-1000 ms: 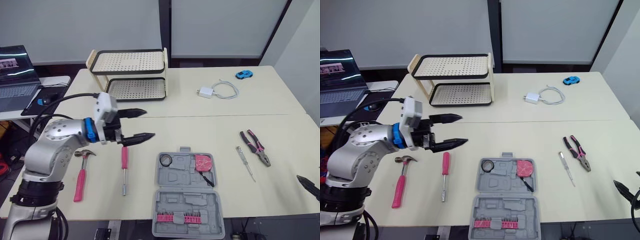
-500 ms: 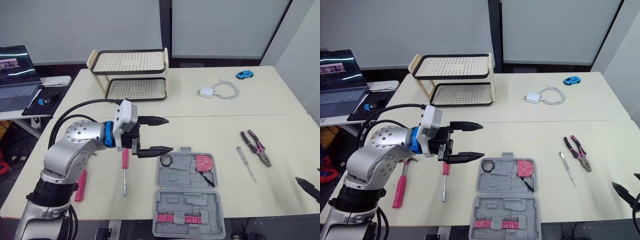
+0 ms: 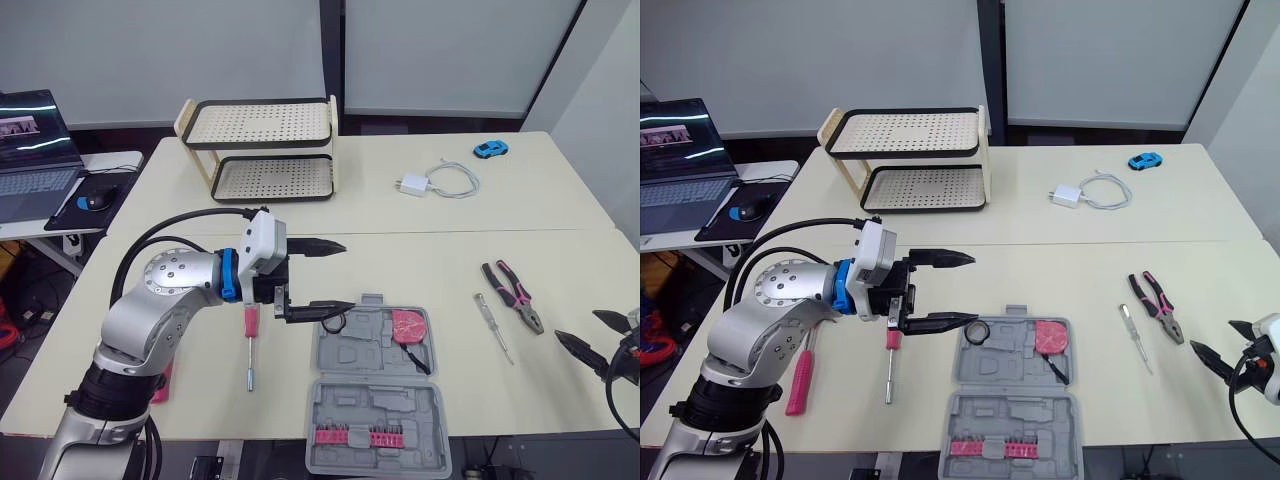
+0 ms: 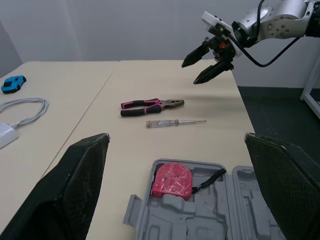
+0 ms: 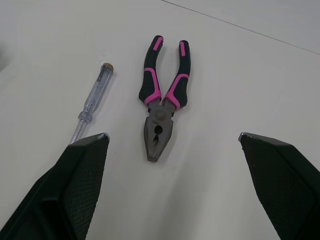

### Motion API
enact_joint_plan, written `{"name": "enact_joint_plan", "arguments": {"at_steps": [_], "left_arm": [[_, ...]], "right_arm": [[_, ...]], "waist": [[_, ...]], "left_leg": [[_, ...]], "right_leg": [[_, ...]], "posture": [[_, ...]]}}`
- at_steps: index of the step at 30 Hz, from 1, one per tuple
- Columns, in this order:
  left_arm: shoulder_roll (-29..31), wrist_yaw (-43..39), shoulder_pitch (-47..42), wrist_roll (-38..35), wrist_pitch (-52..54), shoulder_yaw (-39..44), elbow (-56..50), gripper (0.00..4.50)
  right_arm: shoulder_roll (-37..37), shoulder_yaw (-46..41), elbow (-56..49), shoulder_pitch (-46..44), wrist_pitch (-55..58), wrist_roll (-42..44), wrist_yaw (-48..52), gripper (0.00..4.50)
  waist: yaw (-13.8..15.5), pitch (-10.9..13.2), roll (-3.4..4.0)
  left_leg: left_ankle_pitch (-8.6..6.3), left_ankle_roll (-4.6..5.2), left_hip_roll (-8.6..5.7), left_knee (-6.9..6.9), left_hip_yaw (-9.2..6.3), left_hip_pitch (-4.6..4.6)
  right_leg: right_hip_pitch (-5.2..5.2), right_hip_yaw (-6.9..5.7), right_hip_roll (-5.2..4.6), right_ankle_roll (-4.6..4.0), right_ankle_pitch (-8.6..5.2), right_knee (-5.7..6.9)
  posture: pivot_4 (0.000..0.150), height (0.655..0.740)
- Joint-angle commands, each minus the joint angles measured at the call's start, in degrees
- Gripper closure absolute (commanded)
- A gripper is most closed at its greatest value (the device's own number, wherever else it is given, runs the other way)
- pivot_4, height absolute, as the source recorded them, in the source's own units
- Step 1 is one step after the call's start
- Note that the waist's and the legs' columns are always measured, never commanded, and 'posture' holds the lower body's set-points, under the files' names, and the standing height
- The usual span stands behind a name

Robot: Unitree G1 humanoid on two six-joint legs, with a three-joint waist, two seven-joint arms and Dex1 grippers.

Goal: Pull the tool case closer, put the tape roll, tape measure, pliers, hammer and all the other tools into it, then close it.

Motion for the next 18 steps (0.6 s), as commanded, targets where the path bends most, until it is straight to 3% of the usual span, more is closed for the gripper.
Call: {"name": "enact_joint_plan", "arguments": {"at_steps": [1,18], "left_arm": [[-0.13,0.34,0.15,0.85,-1.44,0.13,-1.68,0.0],[-4.94,2.51,-3.58,1.45,0.89,-5.65,-4.96,0.0]], "right_arm": [[-1.1,1.02,1.72,-2.04,-1.37,-0.57,0.85,0.04],[4.68,12.33,22.03,-19.79,-8.15,-5.44,-3.02,0.04]], "waist": [[-0.05,0.0,0.0],[-0.13,0.0,0.0]], "left_leg": [[0.0,0.0,0.01,0.0,0.03,0.02],[0.0,-0.01,0.04,0.02,0.22,0.03]], "right_leg": [[0.0,0.02,0.0,0.0,0.0,0.01],[-0.05,0.15,0.01,0.03,0.02,0.02]], "posture": [[0.15,0.74],[0.15,0.74]]}}
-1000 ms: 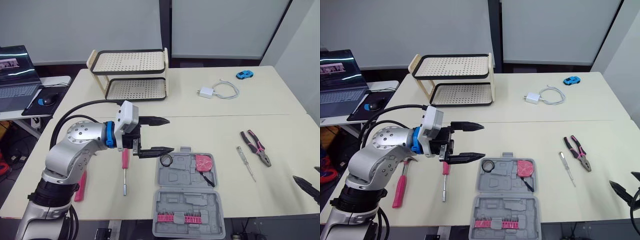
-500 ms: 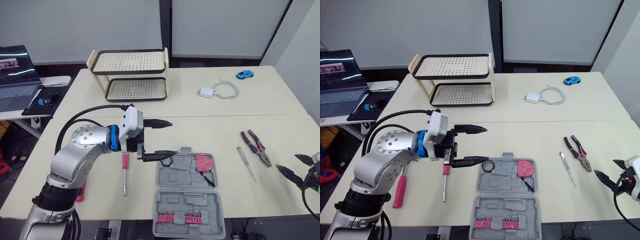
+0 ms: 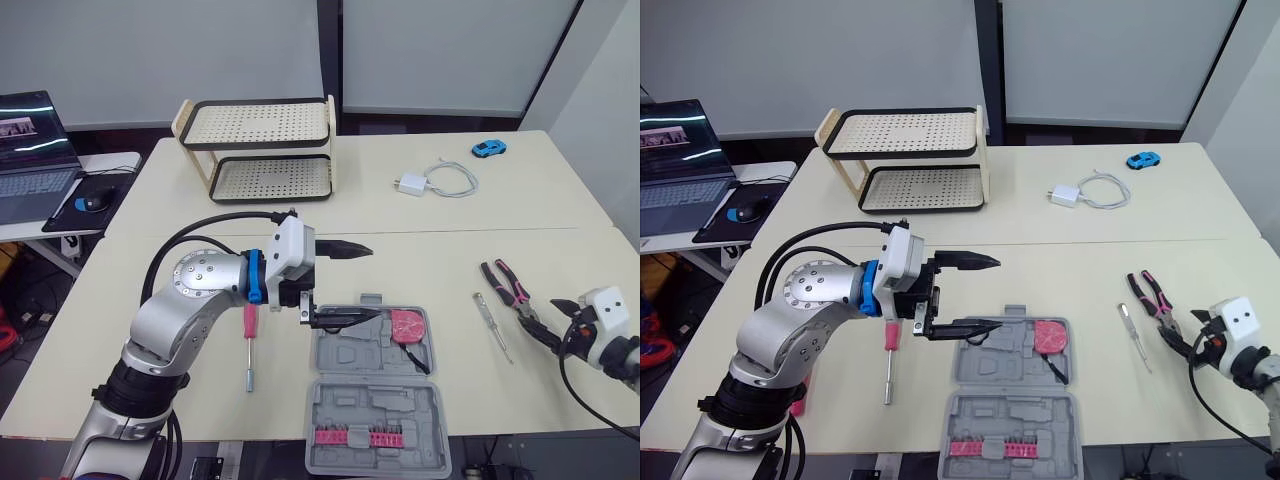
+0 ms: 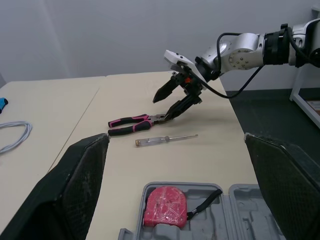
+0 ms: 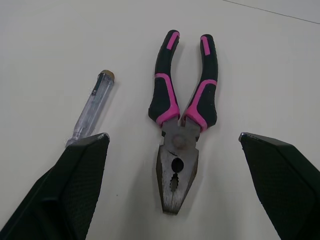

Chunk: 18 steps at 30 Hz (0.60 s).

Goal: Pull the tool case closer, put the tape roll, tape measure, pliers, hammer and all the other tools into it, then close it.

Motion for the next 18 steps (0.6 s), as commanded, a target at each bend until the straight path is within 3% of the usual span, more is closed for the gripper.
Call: {"name": "enact_joint_plan", "arguments": {"at_steps": [1,9,18], "left_arm": [[-0.71,0.58,-1.27,-0.39,0.66,-0.92,-2.86,0.0],[-1.22,0.68,-1.96,-0.44,1.25,-1.22,-2.88,0.0],[-1.08,-0.22,-1.41,0.21,0.3,-1.3,-1.97,0.0]], "right_arm": [[0.76,0.87,3.77,-2.63,-3.34,-1.43,-1.15,0.04],[1.77,2.56,11.98,-6.79,-7.77,-3.27,-2.38,0.04],[2.17,2.19,13.74,-6.76,-8.43,-2.84,-2.88,0.04]], "waist": [[0.03,-0.01,0.02],[0.01,-0.01,0.01],[0.01,-0.01,0.01]], "left_leg": [[0.0,0.0,-0.01,0.0,0.0,-0.01],[0.0,0.0,-0.01,0.0,0.05,0.0],[0.0,0.0,0.0,0.0,0.06,-0.01]], "right_leg": [[-0.01,0.01,0.0,0.0,0.0,0.01],[-0.02,0.04,0.0,0.01,0.0,0.0],[-0.04,0.05,0.0,0.01,0.01,0.01]], "posture": [[0.15,0.74],[0.15,0.74],[0.15,0.74]]}}
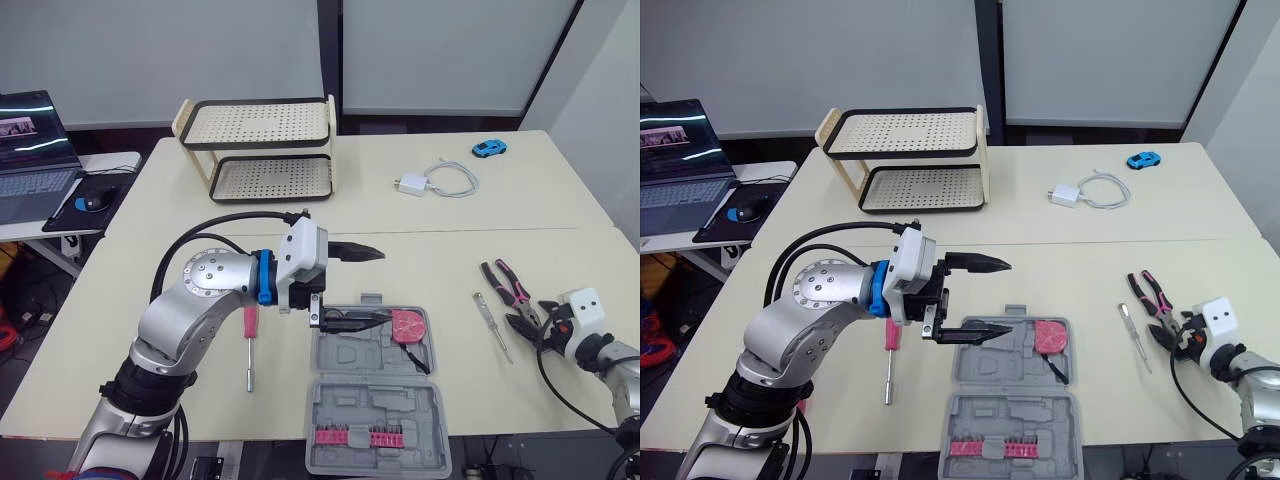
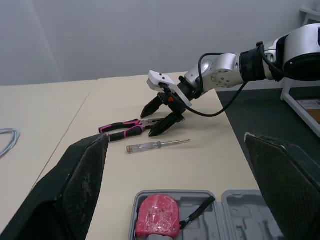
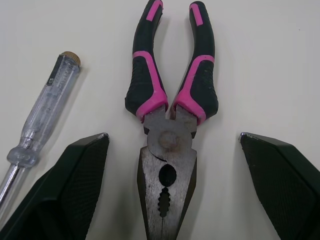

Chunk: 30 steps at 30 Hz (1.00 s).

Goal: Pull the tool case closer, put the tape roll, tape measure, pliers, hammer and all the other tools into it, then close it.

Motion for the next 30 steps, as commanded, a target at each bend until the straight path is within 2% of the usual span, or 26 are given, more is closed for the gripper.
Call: {"name": "enact_joint_plan", "arguments": {"at_steps": [1,7,10,16,17,22,25,30], "left_arm": [[0.05,-0.46,0.13,0.36,-1.47,0.14,-0.51,0.0],[-0.42,-0.84,-0.31,1.04,-2.14,-0.38,0.21,0.0],[-0.65,-0.8,-0.65,1.06,-2.03,-0.53,0.18,0.0],[-0.7,-0.57,-0.88,0.98,-1.45,-0.42,-0.19,0.0],[-0.69,-0.52,-0.86,0.96,-1.4,-0.39,-0.25,0.0],[-0.69,-0.3,-0.73,0.95,-1.22,-0.37,-0.36,0.0],[-0.49,-0.15,-0.64,0.22,-0.65,0.39,-0.47,0.0],[-0.57,-0.04,0.71,-1.53,-2.43,3.83,-0.14,0.0]], "right_arm": [[-0.02,-0.72,-0.38,-0.15,-1.04,0.6,-0.24,0.04],[0.86,-0.51,1.51,-1.23,-1.44,0.39,-1.22,0.04],[1.53,-0.35,3.2,-2.15,-2.18,-0.05,-2.05,1.0],[1.89,-0.18,6.51,-3.53,-4.39,-0.62,-3.23,3.19],[1.96,-0.12,6.49,-3.41,-4.57,-0.57,-3.23,3.34],[2.13,-0.55,4.99,-2.07,-4.85,0.01,-3.63,3.33],[1.71,-1.46,0.49,0.22,-3.98,1.16,-3.59,3.33],[-0.42,-3.87,-18.03,6.08,4.46,5.18,-3.33,3.33]], "waist": [[0.0,0.0,0.0],[-0.02,0.0,0.0],[-0.1,0.0,-0.01],[-0.09,-0.01,-0.01],[-0.09,-0.01,-0.02],[-0.08,-0.01,-0.02],[0.05,-0.01,-0.01],[0.06,-0.01,0.0]], "left_leg": [[0.0,0.0,0.0,0.0,0.0,0.0],[0.0,0.0,0.0,0.0,0.0,0.0],[0.0,0.0,0.02,0.0,0.0,0.02],[0.0,0.0,0.0,0.02,0.0,0.02],[0.0,0.0,0.0,0.02,0.0,0.02],[0.0,0.0,0.0,0.02,-0.01,0.02],[0.0,0.0,0.0,0.02,-0.01,0.01],[0.0,0.0,-0.01,0.01,0.01,-0.05]], "right_leg": [[0.0,0.0,0.0,0.0,0.0,0.0],[0.0,0.0,0.0,0.0,0.0,0.0],[0.01,0.0,0.01,0.0,0.0,0.01],[0.02,0.0,0.01,0.01,0.01,0.01],[0.03,0.0,0.01,0.01,0.01,0.0],[0.04,0.0,0.01,0.01,0.01,0.0],[0.03,0.0,0.01,0.01,0.01,0.0],[-0.07,0.06,0.0,0.01,0.01,0.0]], "posture": [[0.15,0.74],[0.15,0.74],[0.15,0.74],[0.15,0.74],[0.15,0.74],[0.15,0.74],[0.15,0.74],[0.15,0.74]]}}
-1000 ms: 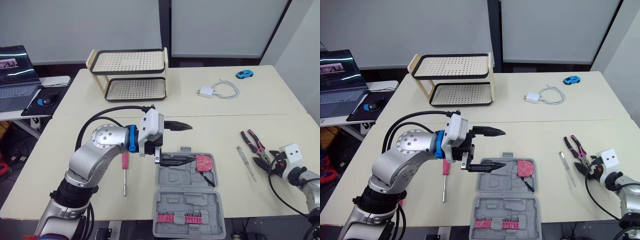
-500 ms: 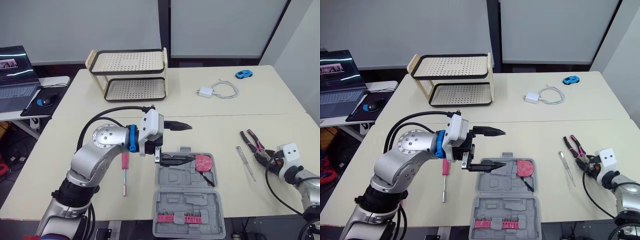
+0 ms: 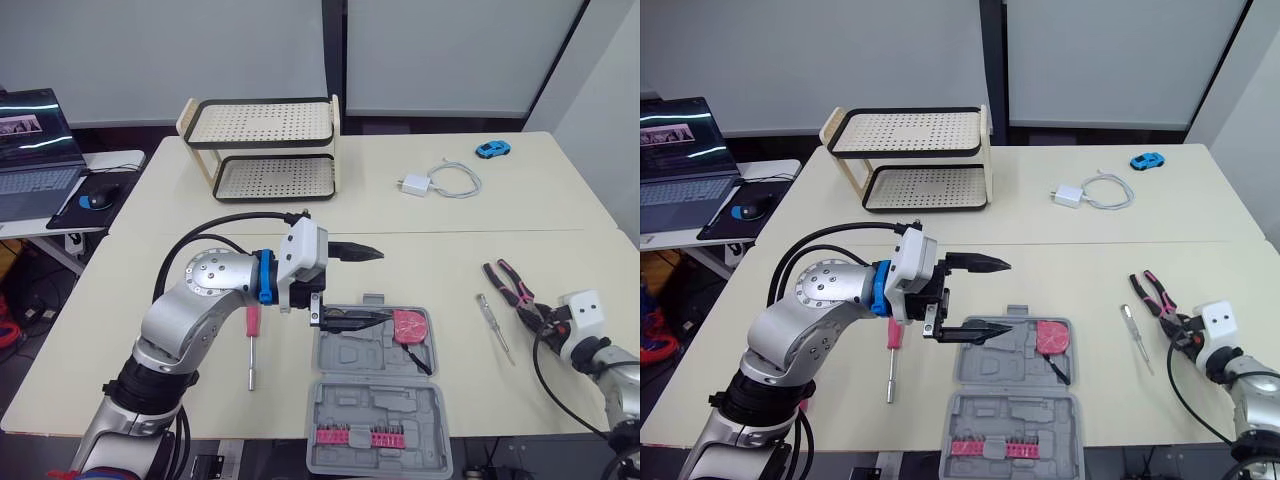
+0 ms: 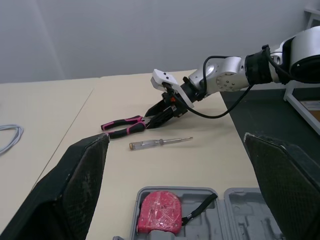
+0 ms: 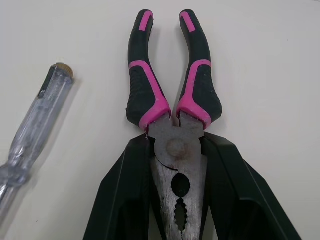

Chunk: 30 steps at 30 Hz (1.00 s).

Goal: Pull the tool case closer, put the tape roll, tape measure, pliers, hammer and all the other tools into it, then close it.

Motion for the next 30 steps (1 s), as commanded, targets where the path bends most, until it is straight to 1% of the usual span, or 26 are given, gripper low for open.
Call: {"name": "enact_joint_plan", "arguments": {"at_steps": [1,2,4,6,9,13,15,19,22,25,27,30], "left_arm": [[-0.21,-0.13,1.48,-1.64,-3.47,4.31,-1.04,0.0],[0.27,-0.47,2.39,-1.13,-4.72,5.08,-0.75,0.0],[3.1,-1.62,4.33,0.61,-5.42,5.98,-0.1,0.0],[5.68,-2.61,6.42,0.32,-4.69,7.07,0.13,0.0],[7.35,-3.34,9.82,0.19,-7.06,9.16,0.39,0.0],[9.55,-5.15,14.23,-0.22,-8.53,11.36,-0.31,0.0],[11.28,-7.03,15.97,0.12,-9.91,12.06,-0.27,0.0],[14.16,-10.12,18.61,1.04,-12.81,12.93,0.22,0.0],[14.58,-11.82,20.95,3.3,-18.15,13.34,2.96,0.0],[15.13,-13.79,22.24,3.72,-20.63,13.61,4.99,0.0],[16.09,-15.49,22.71,3.73,-21.71,13.79,5.83,0.0],[17.08,-16.62,22.71,3.45,-22.01,13.91,6.46,0.0]], "right_arm": [[-3.48,-3.32,-14.64,2.21,5.68,3.83,0.7,3.33],[-4.54,-3.52,-18.77,3.28,7.72,4.41,1.23,3.33],[-6.98,-3.74,-26.82,5.07,13.44,6.05,1.99,3.33],[-9.51,-3.05,-34.08,6.51,18.51,7.3,3.18,3.33],[-12.87,-0.79,-43.75,6.81,25.54,9.33,4.81,3.33],[-18.09,6.4,-54.13,3.22,33.21,9.35,7.35,3.33],[-20.75,12.09,-58.77,-0.57,37.44,8.66,8.37,3.33],[-22.47,21.02,-64.73,-8.23,44.33,8.12,9.03,3.33],[-20.68,29.45,-67.69,-14.99,48.98,6.94,9.03,3.33],[-18.92,36.19,-68.6,-19.34,52.14,4.77,8.61,3.33],[-17.68,39.2,-69.01,-21.32,54.2,4.14,8.23,3.33],[-18.02,43.59,-69.44,-23.08,55.94,2.05,8.75,3.33]], "waist": [[-0.21,-0.01,0.02],[-0.31,-0.03,0.1],[-0.41,-0.02,0.13],[-0.37,-0.01,0.13],[-0.09,0.02,0.07],[0.07,0.04,0.03],[0.05,0.05,0.03],[0.02,0.06,0.0],[0.01,0.08,-0.03],[0.06,0.12,-0.09],[0.1,0.19,-0.22],[0.29,0.2,-0.24]], "left_leg": [[0.0,0.0,0.0,0.0,-0.01,0.0],[0.0,0.0,0.0,-0.01,0.03,0.0],[-0.01,0.01,0.02,-0.05,0.08,0.04],[-0.01,0.01,0.06,-0.06,0.05,0.04],[-0.04,0.06,0.08,-0.05,-0.02,0.03],[-0.11,0.19,0.02,0.0,-0.06,-0.03],[-0.14,0.23,0.02,-0.01,-0.07,-0.04],[-0.16,0.27,0.03,-0.03,-0.09,-0.07],[-0.18,0.28,0.04,-0.04,-0.09,-0.09],[-0.19,0.29,0.04,-0.04,-0.11,-0.11],[-0.18,0.28,0.03,-0.04,-0.12,-0.13],[-0.18,0.28,0.0,-0.02,-0.18,-0.19]], "right_leg": [[0.0,-0.01,0.0,0.0,0.0,0.0],[-0.04,0.04,0.0,0.0,0.0,0.01],[-0.07,0.1,0.01,0.0,0.0,0.02],[-0.08,0.07,0.06,0.0,0.0,0.04],[-0.06,0.02,0.07,0.0,0.0,0.04],[-0.04,0.0,0.02,0.0,0.0,-0.01],[-0.06,-0.01,0.01,0.0,0.0,-0.03],[-0.08,-0.04,0.01,0.0,0.0,-0.06],[-0.1,-0.05,0.01,0.0,0.0,-0.1],[-0.12,-0.06,0.0,0.0,0.0,-0.12],[-0.14,-0.07,-0.01,0.0,0.0,-0.13],[-0.2,-0.1,-0.04,0.0,0.0,-0.12]], "posture": [[0.15,0.74],[0.15,0.74],[0.15,0.74],[0.15,0.74],[0.15,0.74],[0.15,0.74],[0.15,0.74],[0.15,0.74],[0.15,0.74],[0.15,0.74],[0.15,0.74],[0.15,0.74]]}}
